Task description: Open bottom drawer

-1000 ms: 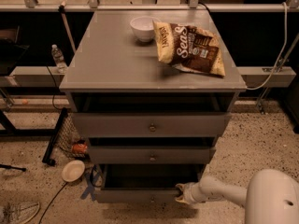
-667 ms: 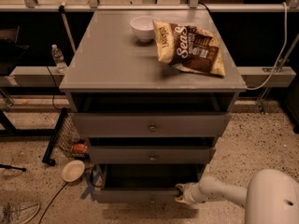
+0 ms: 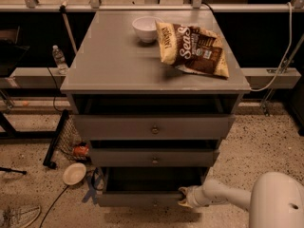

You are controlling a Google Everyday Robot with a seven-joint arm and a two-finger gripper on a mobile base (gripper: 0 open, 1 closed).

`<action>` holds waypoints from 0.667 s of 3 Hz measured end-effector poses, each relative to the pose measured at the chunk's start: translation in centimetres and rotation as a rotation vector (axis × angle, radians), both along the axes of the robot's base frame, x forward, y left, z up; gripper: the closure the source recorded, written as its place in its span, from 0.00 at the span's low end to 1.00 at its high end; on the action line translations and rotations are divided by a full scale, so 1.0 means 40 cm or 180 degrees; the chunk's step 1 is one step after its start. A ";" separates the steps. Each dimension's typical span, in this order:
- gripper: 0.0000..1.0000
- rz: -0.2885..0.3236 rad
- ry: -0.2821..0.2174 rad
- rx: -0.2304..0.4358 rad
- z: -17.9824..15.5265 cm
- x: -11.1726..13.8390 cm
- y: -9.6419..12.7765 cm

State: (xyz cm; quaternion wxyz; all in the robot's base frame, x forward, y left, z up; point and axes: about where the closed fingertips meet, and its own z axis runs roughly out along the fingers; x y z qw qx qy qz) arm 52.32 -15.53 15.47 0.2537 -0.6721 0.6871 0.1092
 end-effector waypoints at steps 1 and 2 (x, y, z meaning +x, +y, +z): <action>1.00 -0.0020 -0.0022 0.0021 -0.016 -0.056 0.004; 1.00 -0.0020 -0.0022 0.0022 0.002 -0.056 0.004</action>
Offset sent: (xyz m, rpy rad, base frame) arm -0.1809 0.0114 -0.0518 0.0552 -0.0727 -0.0539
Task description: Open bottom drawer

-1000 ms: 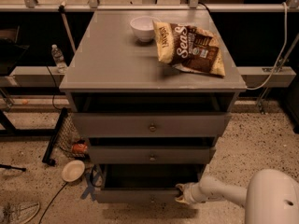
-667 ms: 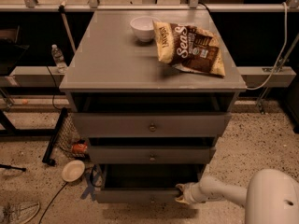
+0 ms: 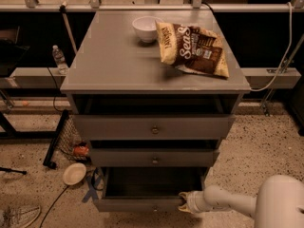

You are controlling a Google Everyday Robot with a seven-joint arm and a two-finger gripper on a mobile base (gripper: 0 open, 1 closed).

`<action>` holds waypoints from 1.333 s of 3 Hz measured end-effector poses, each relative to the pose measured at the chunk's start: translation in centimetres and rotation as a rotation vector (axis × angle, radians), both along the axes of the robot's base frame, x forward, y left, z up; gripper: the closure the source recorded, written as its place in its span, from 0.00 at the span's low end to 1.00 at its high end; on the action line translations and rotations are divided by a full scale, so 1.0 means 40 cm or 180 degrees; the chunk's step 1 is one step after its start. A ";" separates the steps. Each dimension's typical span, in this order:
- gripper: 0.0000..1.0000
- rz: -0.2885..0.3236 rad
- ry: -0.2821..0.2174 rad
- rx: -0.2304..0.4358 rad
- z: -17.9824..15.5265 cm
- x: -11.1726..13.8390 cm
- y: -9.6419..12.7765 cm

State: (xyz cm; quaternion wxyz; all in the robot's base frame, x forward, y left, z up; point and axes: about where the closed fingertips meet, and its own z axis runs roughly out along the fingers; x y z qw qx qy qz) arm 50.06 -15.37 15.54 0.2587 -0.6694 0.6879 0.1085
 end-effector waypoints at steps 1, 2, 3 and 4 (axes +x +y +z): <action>1.00 0.0000 0.0000 0.0000 0.000 0.000 0.000; 1.00 -0.0013 -0.0018 0.0022 -0.015 -0.045 0.005; 1.00 -0.0014 -0.0022 0.0029 -0.006 -0.056 0.006; 1.00 -0.0022 -0.0035 0.0051 -0.005 -0.095 0.012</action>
Offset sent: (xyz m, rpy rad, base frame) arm -0.1682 0.0139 -0.0576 0.0629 -0.0600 -0.0417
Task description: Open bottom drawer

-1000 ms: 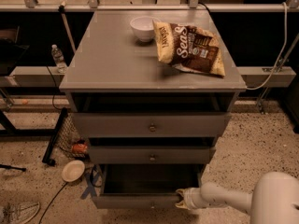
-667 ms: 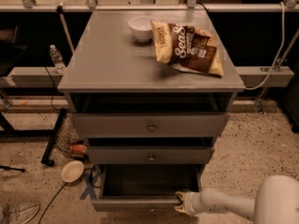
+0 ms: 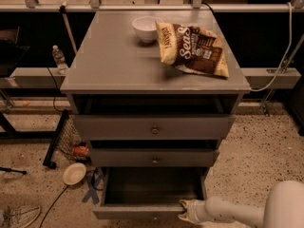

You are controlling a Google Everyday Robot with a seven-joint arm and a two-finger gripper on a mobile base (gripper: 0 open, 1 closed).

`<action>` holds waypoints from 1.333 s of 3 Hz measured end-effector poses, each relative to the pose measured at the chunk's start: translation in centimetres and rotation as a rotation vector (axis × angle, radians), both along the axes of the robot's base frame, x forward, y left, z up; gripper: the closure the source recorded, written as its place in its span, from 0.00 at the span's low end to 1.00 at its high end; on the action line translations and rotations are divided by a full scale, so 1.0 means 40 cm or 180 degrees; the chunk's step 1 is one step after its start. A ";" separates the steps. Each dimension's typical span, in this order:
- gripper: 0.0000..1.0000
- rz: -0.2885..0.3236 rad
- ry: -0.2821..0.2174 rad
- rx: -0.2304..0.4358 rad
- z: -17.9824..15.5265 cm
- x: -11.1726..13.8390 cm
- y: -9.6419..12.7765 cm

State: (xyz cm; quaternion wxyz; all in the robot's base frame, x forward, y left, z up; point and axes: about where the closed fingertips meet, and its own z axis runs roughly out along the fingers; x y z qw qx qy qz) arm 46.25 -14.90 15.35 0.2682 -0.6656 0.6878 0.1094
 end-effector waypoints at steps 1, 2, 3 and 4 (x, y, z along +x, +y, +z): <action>1.00 0.0000 0.0000 0.0000 0.002 0.000 0.000; 1.00 -0.0003 -0.0004 0.0025 -0.013 -0.044 0.008; 0.98 0.0000 -0.0001 0.0027 0.000 -0.045 0.009; 0.75 0.0001 0.0000 0.0029 -0.001 -0.045 0.010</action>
Offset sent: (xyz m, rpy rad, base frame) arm -0.1478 0.0239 -0.0622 0.0638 -0.0147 -0.0112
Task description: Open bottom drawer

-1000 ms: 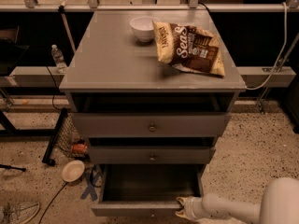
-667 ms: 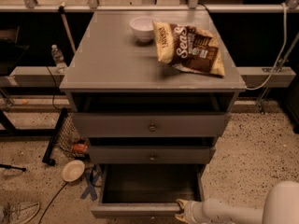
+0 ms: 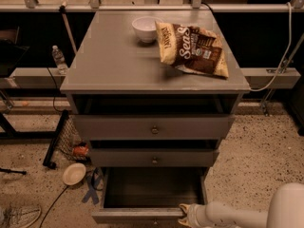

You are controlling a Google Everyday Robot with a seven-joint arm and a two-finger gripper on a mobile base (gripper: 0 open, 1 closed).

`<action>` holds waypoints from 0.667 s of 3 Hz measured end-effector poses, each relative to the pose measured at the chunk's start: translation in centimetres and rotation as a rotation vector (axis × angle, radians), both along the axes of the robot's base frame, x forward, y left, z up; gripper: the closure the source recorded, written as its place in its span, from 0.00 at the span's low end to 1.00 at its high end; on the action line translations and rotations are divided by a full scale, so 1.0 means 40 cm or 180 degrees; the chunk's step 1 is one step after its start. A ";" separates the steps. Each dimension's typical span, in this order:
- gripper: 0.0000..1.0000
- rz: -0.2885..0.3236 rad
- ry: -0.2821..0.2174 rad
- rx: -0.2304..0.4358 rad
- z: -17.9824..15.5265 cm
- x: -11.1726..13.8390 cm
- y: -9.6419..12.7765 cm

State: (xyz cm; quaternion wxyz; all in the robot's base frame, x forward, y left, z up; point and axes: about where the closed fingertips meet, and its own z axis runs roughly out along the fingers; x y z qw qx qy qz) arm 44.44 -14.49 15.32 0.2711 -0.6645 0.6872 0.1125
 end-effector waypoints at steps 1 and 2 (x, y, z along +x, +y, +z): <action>0.51 0.0000 0.0000 0.0000 0.000 0.000 0.000; 0.21 0.0001 0.0001 0.0001 0.000 0.000 0.000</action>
Offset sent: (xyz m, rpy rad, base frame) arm 0.0000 0.0001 0.0000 0.0001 0.0001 0.0001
